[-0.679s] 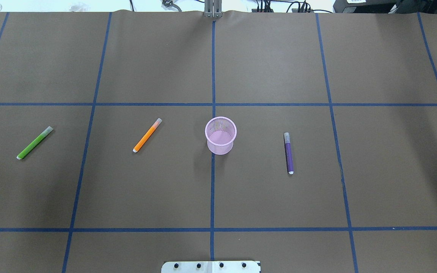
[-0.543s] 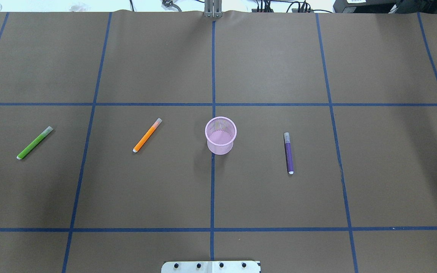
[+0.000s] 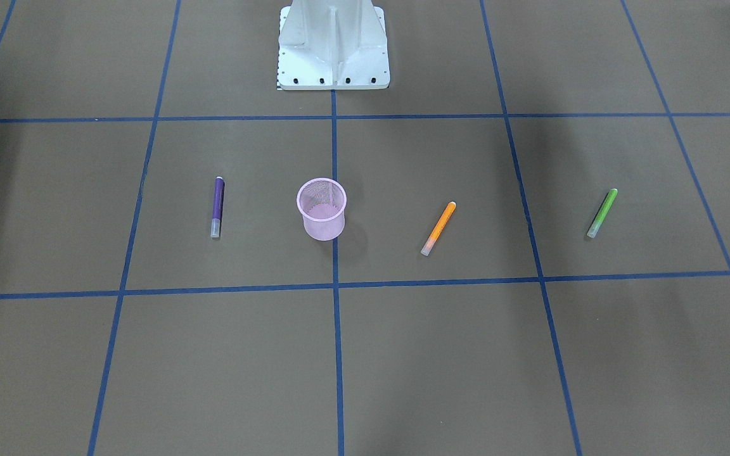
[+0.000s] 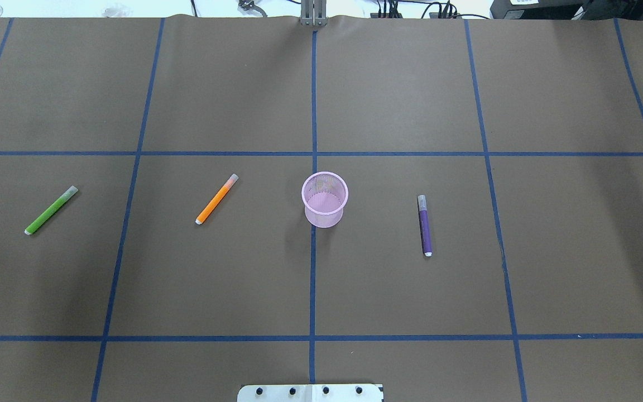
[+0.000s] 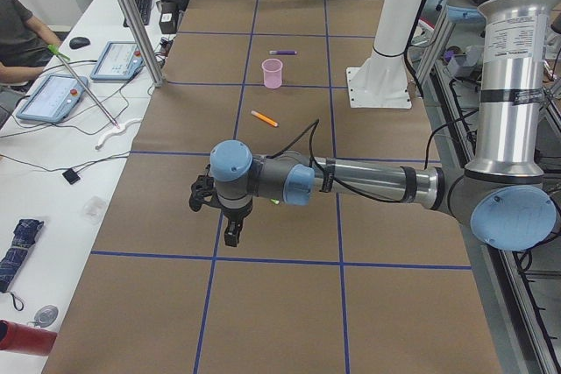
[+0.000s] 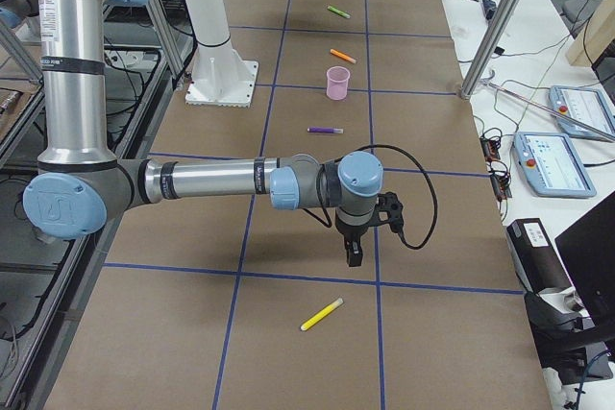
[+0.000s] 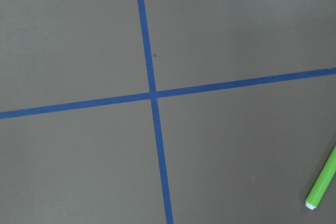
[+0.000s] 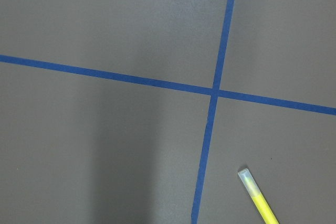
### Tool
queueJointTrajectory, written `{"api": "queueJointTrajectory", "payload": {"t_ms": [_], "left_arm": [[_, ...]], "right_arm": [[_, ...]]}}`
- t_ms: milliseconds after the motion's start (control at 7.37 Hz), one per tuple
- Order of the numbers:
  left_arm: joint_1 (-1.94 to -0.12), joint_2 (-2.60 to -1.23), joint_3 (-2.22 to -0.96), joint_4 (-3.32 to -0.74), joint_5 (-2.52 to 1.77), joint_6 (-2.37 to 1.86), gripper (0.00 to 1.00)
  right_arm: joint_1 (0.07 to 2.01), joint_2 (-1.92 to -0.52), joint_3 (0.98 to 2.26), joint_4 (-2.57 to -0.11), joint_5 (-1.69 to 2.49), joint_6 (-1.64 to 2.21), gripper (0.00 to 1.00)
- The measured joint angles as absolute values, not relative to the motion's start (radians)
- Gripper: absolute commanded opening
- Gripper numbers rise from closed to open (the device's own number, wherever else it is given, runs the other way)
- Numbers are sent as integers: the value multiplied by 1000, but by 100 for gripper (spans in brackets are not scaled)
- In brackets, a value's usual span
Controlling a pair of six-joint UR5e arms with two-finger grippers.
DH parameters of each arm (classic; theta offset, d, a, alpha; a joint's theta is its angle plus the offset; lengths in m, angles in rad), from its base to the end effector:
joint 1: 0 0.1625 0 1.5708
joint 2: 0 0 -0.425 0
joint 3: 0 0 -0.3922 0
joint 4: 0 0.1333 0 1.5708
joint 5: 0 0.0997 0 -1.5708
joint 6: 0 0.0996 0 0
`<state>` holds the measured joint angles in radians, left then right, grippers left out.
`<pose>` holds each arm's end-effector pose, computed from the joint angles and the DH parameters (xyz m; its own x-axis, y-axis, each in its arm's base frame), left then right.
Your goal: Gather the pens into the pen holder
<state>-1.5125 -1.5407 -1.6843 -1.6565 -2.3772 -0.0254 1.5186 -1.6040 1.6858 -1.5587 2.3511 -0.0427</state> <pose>-0.0329 -0.4907 0.6058 0.6851 0.1366 -0.7155 -0.0401 0.9878 0.1502 0.0380 -0.4853 0.6163 0.7034 -0.1453 0.6958 0.0821 0.9889 0.1236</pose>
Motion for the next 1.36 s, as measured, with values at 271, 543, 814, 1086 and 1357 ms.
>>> {"api": "queueJointTrajectory", "payload": {"t_ms": [271, 543, 814, 1086, 1357], "left_arm": [[-1512, -1535, -1683, -1659, -2378, -25, 100], [-1511, -1527, -1684, -1660, -2378, -24, 100], [-1511, -1525, -1684, -1660, -2378, -23, 100], [-1511, -1525, -1685, -1660, -2378, -23, 100], [-1511, -1525, -1686, -1661, -2378, -23, 100]], "right_arm": [[1516, -1621, 1686, -1513, 2360, -40, 100], [1514, -1683, 1685, -1395, 2372, -43, 100], [1514, -1730, 1582, -1200, 2284, -163, 99], [1512, -1672, 1396, -1126, 2252, -353, 95], [1466, -1595, 1298, -1194, 2257, -436, 89]]}}
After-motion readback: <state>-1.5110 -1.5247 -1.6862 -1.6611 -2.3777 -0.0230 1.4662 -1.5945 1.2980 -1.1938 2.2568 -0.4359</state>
